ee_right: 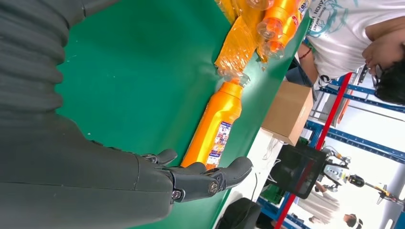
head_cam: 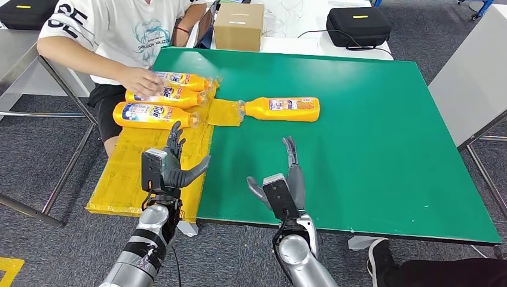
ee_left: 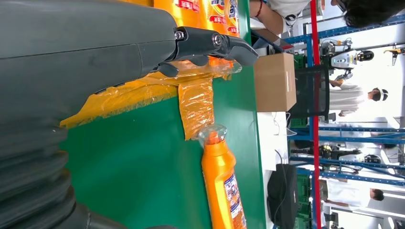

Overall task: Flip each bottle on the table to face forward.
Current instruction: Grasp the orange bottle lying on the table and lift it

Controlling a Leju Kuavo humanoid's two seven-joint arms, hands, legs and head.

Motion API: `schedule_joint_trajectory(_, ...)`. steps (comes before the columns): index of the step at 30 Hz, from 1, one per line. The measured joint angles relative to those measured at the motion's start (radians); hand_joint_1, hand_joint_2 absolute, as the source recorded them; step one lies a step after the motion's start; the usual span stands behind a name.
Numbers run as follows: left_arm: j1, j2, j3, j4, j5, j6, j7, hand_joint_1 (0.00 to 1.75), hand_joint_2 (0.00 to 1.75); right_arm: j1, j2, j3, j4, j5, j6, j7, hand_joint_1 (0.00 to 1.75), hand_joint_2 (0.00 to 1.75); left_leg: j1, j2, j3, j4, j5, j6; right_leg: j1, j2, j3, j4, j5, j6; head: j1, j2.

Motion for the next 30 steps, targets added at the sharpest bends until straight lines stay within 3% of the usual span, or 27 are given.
schedule_joint_trajectory(30, 0.035, 0.0, -0.002, -0.062, -0.037, 0.052, 0.02, 0.0, 1.75, 0.047, 0.0, 0.0, -0.072, 0.02, 0.005, 0.018, 0.0, 1.75, 0.0, 0.0, 0.0, 0.0, 0.0, 0.0, 0.0, 0.0, 0.0, 0.0, 0.0, 0.0, 0.0, 0.0)
